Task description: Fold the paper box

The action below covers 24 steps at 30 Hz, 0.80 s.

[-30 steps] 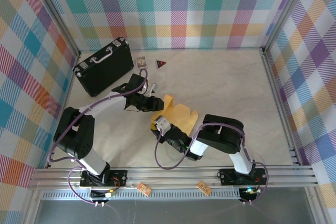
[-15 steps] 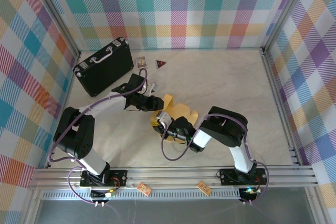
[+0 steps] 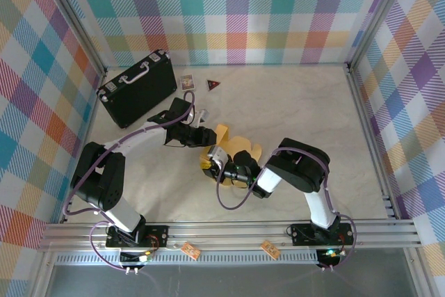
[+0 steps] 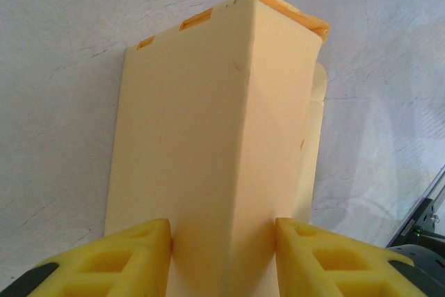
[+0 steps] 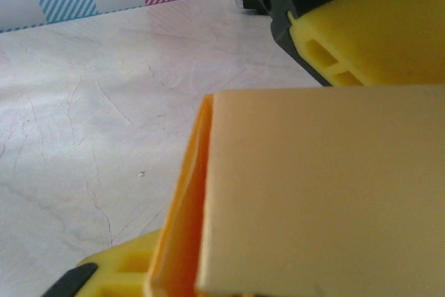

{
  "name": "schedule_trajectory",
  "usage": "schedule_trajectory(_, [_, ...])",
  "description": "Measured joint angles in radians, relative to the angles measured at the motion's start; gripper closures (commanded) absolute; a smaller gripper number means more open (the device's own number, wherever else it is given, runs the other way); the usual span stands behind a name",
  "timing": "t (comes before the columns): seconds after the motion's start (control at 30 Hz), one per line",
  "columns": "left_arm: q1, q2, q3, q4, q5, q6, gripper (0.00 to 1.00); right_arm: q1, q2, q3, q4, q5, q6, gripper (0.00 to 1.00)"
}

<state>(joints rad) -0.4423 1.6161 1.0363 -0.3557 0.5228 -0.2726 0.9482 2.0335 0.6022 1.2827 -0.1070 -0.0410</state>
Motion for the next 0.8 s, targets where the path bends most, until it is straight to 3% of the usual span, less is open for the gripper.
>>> schedule_trajectory(0.37, [0.0, 0.0, 0.0, -0.003, 0.0, 0.0, 0.59, 0.0, -0.068, -0.105, -0.002, 0.076, 0.037, 0.49])
schedule_trajectory(0.53, [0.0, -0.002, 0.0, -0.007, 0.004, -0.001, 0.59, 0.068, -0.152, -0.169, -0.009, 0.158, 0.034, 0.53])
schedule_trajectory(0.8, [0.0, -0.004, -0.006, -0.008, 0.019, -0.003, 0.59, 0.211, -0.172, -0.135, -0.03, 0.413, 0.004, 0.59])
